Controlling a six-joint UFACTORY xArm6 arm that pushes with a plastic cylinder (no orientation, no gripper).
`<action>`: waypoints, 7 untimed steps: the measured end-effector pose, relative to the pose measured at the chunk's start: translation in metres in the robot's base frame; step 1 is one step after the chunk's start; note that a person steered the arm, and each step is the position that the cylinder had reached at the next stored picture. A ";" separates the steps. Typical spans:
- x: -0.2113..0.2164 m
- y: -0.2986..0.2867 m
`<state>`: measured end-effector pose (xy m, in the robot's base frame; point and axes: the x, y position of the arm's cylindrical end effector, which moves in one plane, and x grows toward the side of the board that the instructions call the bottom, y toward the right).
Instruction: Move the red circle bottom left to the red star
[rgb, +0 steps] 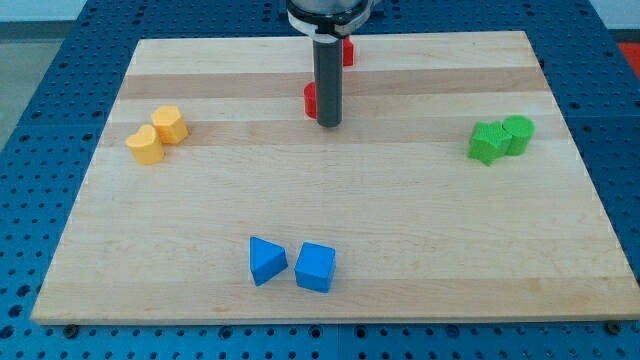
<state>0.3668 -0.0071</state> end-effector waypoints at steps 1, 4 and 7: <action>0.000 0.000; -0.011 -0.011; -0.045 -0.048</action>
<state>0.3219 -0.0549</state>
